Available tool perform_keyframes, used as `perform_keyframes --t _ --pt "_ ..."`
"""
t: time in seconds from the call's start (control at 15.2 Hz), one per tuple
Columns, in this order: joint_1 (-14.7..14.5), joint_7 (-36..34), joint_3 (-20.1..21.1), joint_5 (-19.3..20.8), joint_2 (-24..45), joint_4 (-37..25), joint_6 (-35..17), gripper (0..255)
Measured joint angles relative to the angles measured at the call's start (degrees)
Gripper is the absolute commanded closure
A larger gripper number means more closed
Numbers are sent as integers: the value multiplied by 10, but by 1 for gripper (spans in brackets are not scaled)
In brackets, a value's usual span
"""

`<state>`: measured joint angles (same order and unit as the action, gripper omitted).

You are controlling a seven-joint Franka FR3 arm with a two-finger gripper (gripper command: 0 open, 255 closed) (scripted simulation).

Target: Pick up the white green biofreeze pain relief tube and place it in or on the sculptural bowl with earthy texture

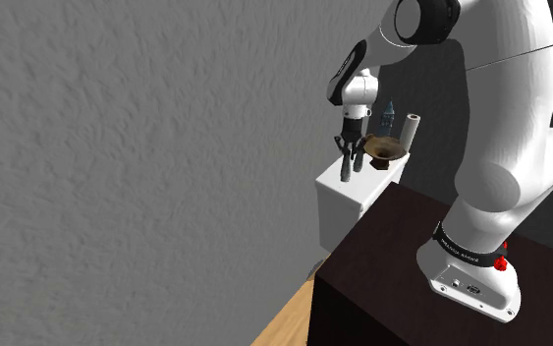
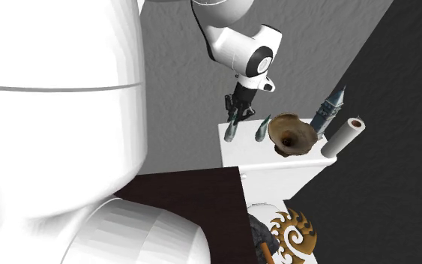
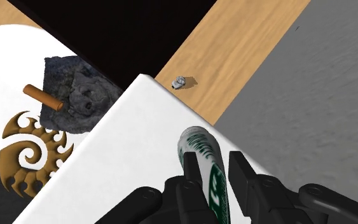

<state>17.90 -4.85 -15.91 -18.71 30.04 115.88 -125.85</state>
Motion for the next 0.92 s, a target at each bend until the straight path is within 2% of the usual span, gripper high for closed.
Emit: perform_keyframes --t 0.92 --pt "-13 -30 -19 35 -83 0 77 255"
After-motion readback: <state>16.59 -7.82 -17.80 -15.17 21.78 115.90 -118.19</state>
